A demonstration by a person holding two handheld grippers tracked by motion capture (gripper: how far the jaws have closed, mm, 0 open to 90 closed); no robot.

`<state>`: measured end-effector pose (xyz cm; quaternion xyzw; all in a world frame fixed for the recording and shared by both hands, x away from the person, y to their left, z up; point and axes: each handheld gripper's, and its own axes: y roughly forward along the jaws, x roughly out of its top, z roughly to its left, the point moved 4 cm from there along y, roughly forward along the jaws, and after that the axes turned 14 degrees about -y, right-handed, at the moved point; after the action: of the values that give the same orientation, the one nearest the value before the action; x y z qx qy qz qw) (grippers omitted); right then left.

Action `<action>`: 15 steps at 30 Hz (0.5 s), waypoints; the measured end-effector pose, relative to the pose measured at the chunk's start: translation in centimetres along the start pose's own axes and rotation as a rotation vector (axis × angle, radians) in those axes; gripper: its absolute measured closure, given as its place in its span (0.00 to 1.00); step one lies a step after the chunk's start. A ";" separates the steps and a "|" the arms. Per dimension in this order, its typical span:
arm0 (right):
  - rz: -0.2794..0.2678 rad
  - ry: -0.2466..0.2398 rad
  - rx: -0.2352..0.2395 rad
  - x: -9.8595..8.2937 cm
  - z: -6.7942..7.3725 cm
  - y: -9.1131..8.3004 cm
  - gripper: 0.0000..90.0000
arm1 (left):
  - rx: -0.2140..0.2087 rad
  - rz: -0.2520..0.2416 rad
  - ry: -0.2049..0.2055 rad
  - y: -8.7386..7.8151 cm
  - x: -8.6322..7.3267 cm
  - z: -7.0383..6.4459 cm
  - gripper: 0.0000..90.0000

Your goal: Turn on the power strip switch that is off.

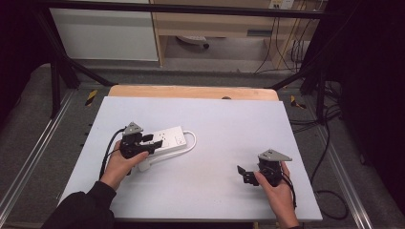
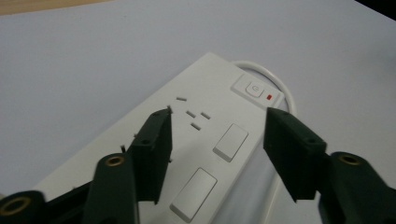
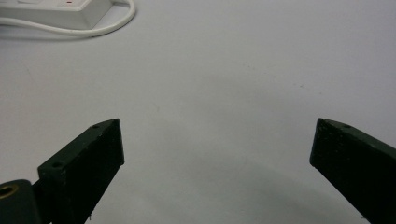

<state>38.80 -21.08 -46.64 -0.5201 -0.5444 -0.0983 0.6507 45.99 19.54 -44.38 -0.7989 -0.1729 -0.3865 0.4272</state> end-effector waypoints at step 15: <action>0.001 0.001 0.002 0.0 0.1 0.0 0.04 | 0.065 -0.057 -0.075 -0.1 0.6 0.6 0.10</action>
<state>38.76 -21.00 -46.65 -0.5193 -0.5440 -0.0978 0.6518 46.62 19.99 -44.05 -0.7932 -0.2239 -0.3624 0.4352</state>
